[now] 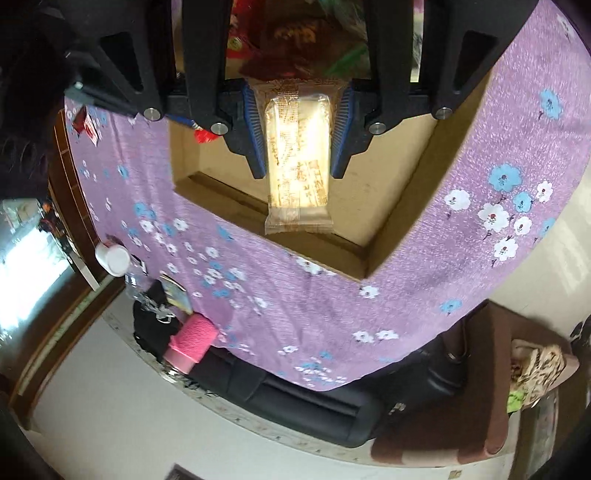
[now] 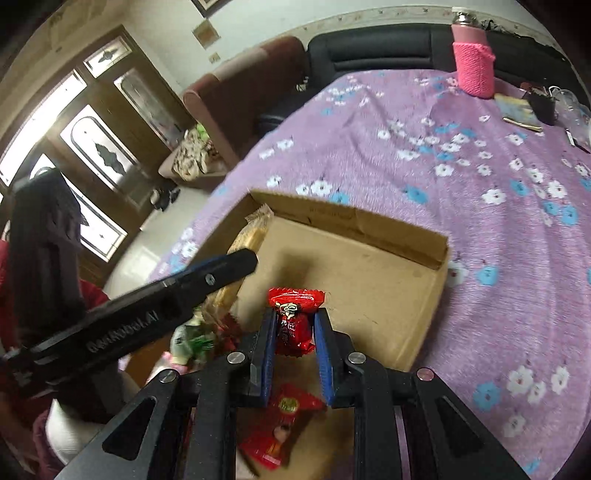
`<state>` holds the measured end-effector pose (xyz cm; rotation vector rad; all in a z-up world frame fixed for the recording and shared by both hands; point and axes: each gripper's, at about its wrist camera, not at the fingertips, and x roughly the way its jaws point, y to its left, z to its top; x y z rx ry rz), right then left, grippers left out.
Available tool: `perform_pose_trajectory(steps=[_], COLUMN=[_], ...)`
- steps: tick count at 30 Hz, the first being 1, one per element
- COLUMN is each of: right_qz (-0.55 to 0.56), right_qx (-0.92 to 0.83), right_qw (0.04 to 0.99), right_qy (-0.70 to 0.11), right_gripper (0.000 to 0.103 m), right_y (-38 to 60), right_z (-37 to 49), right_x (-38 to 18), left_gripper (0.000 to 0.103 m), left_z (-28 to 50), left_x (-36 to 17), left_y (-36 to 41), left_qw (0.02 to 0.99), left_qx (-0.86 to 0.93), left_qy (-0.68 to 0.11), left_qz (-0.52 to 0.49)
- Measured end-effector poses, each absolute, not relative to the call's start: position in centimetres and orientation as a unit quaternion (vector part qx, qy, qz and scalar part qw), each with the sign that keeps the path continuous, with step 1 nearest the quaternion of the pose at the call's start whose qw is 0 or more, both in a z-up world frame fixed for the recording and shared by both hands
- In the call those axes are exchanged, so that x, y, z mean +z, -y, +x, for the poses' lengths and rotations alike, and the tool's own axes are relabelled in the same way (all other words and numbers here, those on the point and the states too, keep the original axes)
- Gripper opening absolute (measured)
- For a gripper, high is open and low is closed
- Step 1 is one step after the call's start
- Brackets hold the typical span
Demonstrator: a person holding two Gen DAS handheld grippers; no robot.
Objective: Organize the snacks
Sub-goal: 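Open both grippers to drop the biscuit pack and red candy into the tray, then move both open grippers toward the white-red packet and red foil bag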
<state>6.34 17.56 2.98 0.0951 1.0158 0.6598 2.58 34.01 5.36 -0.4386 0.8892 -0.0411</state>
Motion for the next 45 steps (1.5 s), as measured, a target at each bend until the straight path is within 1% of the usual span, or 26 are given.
perform_pose_trajectory(steps=[2,3,4,6,9,11,15,17,19,24,28,31,33,36,37,38,39,40,41,42,43,45], right_qz=[0.039,0.038,0.037,0.04,0.044,0.045,0.057,0.064,0.074,0.085,0.096,0.102,0.102,0.111,0.112,0.107,0.092,0.064,0.043,0.046,0.053,0.047], right_qx=[0.306,0.304,0.304,0.303,0.305,0.303,0.301,0.297,0.291,0.271,0.245,0.21,0.182,0.185,0.192,0.205,0.213,0.217,0.215,0.221,0.234,0.249], right_qw=[0.822,0.823,0.822,0.821,0.824,0.83,0.841,0.846,0.851,0.86,0.865,0.873,0.881,0.89,0.89,0.888,0.885,0.878,0.868,0.86,0.855,0.854], right_qy=[-0.478,-0.479,-0.48,-0.483,-0.476,-0.466,-0.446,-0.438,-0.432,-0.424,-0.428,-0.429,-0.424,-0.401,-0.398,-0.398,-0.403,-0.422,-0.446,-0.458,-0.459,-0.455], right_gripper=[0.023,0.023,0.024,0.026,0.028,0.032,0.034,0.037,0.043,0.043,0.043,0.043,0.043,0.043,0.049,0.062,0.066,0.066,0.066,0.066,0.066,0.066], right_y=[-18.1,-18.4,-18.5,-18.5,-18.0,-17.3,-15.0,-13.7,-12.1,-8.9,-5.0,-1.8,-0.5,-1.0,-1.7,-3.3,-4.7,-6.4,-7.8,-8.5,-8.7,-8.5], right_z=[6.6,6.8,7.0,7.1,6.7,6.2,4.5,3.6,2.7,0.2,-2.2,-3.2,-2.9,-3.4,-3.7,-3.9,-3.6,-2.8,-2.2,-2.0,-2.0,-2.4], right_x=[2.5,2.2,2.0,1.7,2.1,2.9,4.6,5.3,5.7,5.6,4.7,4.8,6.2,8.6,9.0,8.9,8.5,7.5,6.3,5.4,5.0,4.2], left_gripper=[0.035,0.038,0.044,0.049,0.05,0.051,0.058,0.063,0.072,0.081,0.082,0.082,0.082,0.082,0.082,0.083,0.083,0.082,0.082,0.081,0.082,0.083], left_z=[2.9,3.0,3.0,2.9,2.3,1.6,-0.4,-1.6,-2.8,-6.0,-8.9,-9.5,-8.8,-8.4,-8.4,-8.1,-7.4,-6.7,-6.7,-7.2,-8.1,-9.5], left_x=[5.2,5.2,5.1,5.3,5.7,6.2,7.7,8.5,9.1,10.3,10.6,11.1,11.6,10.8,10.5,10.1,9.4,8.3,7.5,7.3,7.8,9.2], left_y=[-34.5,-34.6,-34.8,-34.9,-35.0,-34.9,-33.6,-32.5,-31.6,-29.1,-27.6,-26.4,-26.6,-28.2,-28.7,-29.3,-29.7,-30.2,-30.8,-31.1,-30.9,-29.6], left_qw=[0.878,0.878,0.877,0.879,0.878,0.879,0.886,0.889,0.889,0.892,0.892,0.9,0.903,0.892,0.893,0.894,0.893,0.878,0.857,0.846,0.848,0.866], left_qx=[-0.019,-0.019,-0.018,-0.014,-0.016,-0.017,-0.029,-0.032,-0.033,-0.041,-0.063,-0.056,-0.03,0.001,0.018,0.044,0.064,0.075,0.075,0.059,0.04,0.041], left_qy=[-0.425,-0.426,-0.426,-0.423,-0.42,-0.417,-0.404,-0.399,-0.396,-0.378,-0.368,-0.374,-0.378,-0.389,-0.388,-0.388,-0.398,-0.429,-0.458,-0.465,-0.456,-0.437], left_qz=[-0.217,-0.219,-0.221,-0.222,-0.229,-0.232,-0.227,-0.222,-0.226,-0.245,-0.256,-0.216,-0.202,-0.23,-0.229,-0.218,-0.202,-0.2,-0.224,-0.253,-0.267,-0.24])
